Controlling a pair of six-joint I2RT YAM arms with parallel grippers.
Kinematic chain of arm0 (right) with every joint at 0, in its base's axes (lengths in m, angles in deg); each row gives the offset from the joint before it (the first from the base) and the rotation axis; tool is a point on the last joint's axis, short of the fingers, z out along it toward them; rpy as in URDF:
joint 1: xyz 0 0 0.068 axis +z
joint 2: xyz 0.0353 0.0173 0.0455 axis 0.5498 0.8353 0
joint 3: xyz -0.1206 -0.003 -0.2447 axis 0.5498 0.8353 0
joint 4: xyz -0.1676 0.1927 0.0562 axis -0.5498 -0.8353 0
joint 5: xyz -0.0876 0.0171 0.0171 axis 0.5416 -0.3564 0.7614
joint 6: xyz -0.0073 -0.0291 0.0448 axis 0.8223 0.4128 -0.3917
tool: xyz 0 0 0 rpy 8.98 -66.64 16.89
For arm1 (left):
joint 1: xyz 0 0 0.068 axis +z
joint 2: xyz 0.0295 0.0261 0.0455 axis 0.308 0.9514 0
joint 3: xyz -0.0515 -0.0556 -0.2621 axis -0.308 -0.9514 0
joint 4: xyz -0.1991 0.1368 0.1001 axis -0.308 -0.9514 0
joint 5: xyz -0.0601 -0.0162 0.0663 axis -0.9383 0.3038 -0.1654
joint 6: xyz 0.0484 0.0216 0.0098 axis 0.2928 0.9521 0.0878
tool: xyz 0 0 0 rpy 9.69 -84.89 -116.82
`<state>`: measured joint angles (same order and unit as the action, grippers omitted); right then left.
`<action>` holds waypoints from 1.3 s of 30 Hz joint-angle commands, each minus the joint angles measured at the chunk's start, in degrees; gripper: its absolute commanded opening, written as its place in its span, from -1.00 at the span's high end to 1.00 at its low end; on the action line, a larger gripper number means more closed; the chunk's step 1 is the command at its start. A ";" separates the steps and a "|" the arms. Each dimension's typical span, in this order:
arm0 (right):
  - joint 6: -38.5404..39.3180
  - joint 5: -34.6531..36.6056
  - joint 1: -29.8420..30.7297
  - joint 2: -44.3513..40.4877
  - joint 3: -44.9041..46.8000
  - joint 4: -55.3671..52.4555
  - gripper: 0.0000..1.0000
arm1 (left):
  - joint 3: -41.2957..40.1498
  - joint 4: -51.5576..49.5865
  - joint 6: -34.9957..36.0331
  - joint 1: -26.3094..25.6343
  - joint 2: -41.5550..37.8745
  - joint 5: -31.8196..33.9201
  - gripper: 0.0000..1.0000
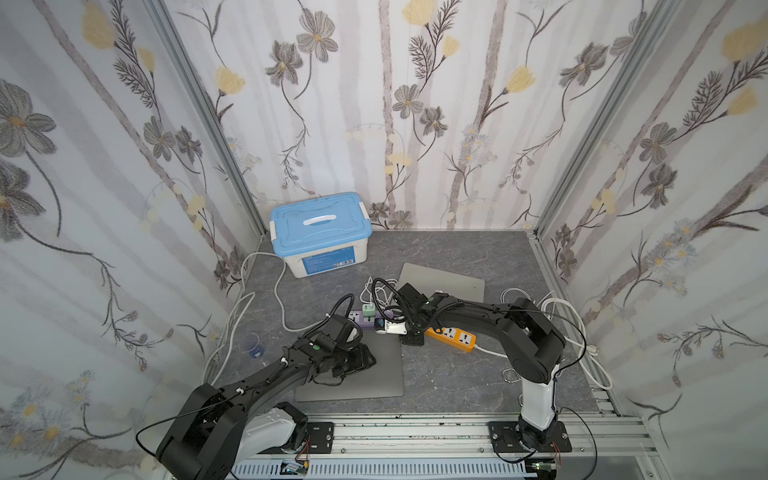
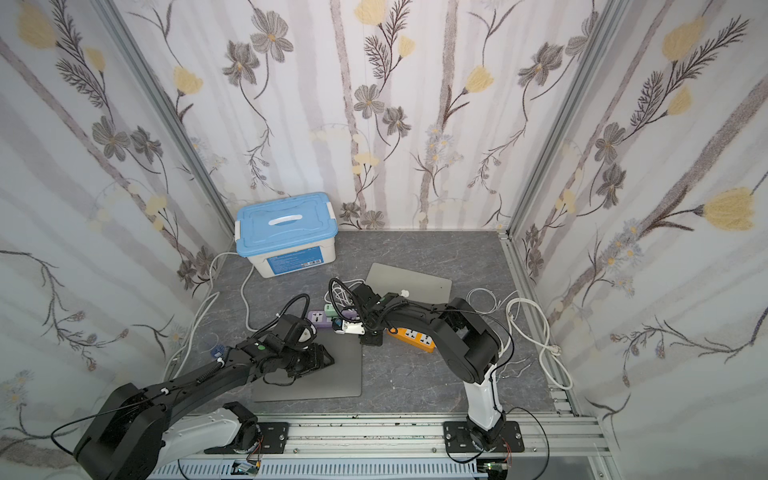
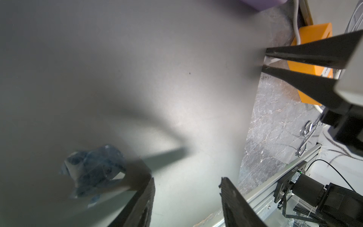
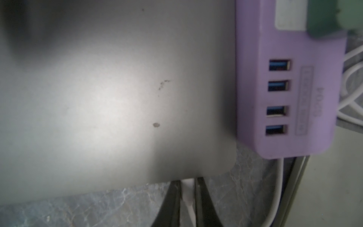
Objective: Unplug the laptop charger
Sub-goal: Remove the charging cable from the laptop, then place the charging cable at the center of the board, then remove the charging cable from the plug.
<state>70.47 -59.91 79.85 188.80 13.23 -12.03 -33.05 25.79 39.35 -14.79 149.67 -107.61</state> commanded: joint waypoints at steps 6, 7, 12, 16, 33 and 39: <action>1.20 2.49 -0.89 -0.64 1.57 0.68 0.87 | -0.13 -4.39 0.07 0.08 1.68 3.24 -0.16; 1.22 2.74 -1.01 -0.73 1.72 0.67 0.87 | -0.13 -4.40 0.03 0.06 1.77 3.22 -0.16; 1.67 3.87 -1.59 -1.38 2.46 0.40 0.87 | 0.13 -4.73 0.03 0.06 2.71 3.49 -0.16; 1.85 4.93 -1.64 -1.90 2.98 -0.31 0.87 | 0.15 -4.70 0.03 0.08 3.87 3.65 -0.16; -1.41 3.78 -4.57 -4.22 4.11 -0.34 0.56 | 2.51 -6.21 1.71 0.06 2.57 4.29 -0.17; -4.12 2.50 -4.73 -5.24 2.21 -0.24 0.46 | 5.59 -9.17 4.04 0.30 1.65 5.32 -0.17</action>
<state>68.02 -56.10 75.17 184.45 15.96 -12.45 -28.65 20.69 41.36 -14.73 151.86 -104.20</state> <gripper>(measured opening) 0.264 0.583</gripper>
